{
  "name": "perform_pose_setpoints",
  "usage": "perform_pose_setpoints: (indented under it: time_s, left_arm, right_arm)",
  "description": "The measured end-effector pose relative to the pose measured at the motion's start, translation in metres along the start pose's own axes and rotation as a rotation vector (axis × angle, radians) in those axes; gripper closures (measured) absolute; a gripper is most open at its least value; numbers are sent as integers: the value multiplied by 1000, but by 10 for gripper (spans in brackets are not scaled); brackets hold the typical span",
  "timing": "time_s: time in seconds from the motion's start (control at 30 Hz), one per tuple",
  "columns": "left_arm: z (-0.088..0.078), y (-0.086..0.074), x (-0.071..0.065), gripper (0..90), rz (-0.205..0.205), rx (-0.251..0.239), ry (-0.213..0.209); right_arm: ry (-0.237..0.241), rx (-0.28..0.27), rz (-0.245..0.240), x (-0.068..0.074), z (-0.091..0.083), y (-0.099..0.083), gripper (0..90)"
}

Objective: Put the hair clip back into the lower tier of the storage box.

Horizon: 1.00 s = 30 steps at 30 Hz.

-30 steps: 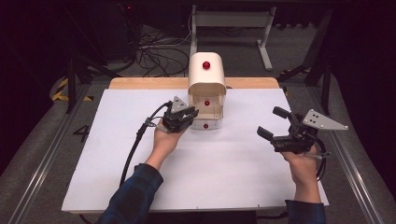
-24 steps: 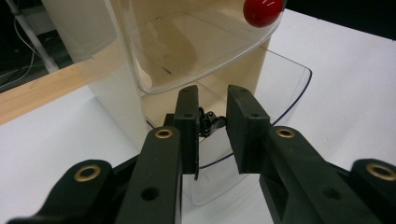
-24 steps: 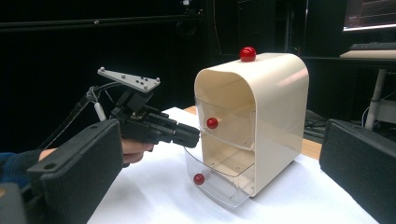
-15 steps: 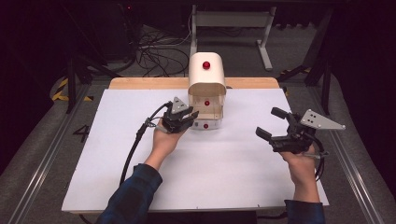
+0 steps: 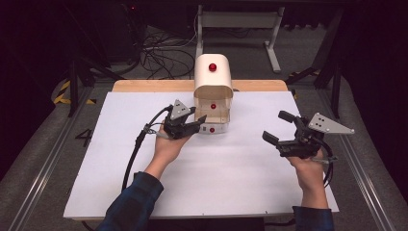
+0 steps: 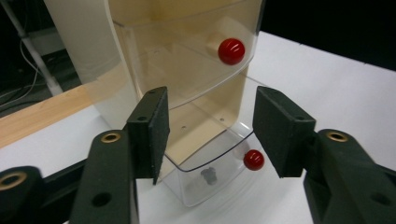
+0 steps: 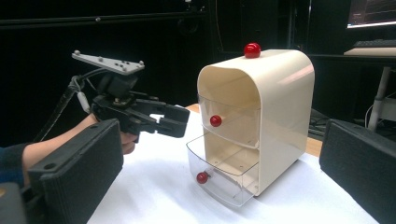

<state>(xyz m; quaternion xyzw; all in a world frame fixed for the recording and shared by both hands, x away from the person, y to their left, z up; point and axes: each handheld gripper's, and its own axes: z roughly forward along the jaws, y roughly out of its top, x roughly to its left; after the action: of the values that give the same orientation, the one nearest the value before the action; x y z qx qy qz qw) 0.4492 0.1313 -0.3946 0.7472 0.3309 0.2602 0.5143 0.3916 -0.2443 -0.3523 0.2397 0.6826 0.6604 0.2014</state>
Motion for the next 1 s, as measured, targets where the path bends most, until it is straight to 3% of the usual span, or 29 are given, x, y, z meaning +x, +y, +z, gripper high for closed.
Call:
perform_pose_setpoints:
  time_s: [0.43, 1.0]
  left_arm:
    - [-25, 4, 1, 263, -6, -62, 21]
    - [-48, 6, 3, 191, -16, -107, 12]
  right_arm:
    - [3, 5, -3, 1, 3, -1, 2]
    - [2, 3, -1, 2, 4, -2, 0]
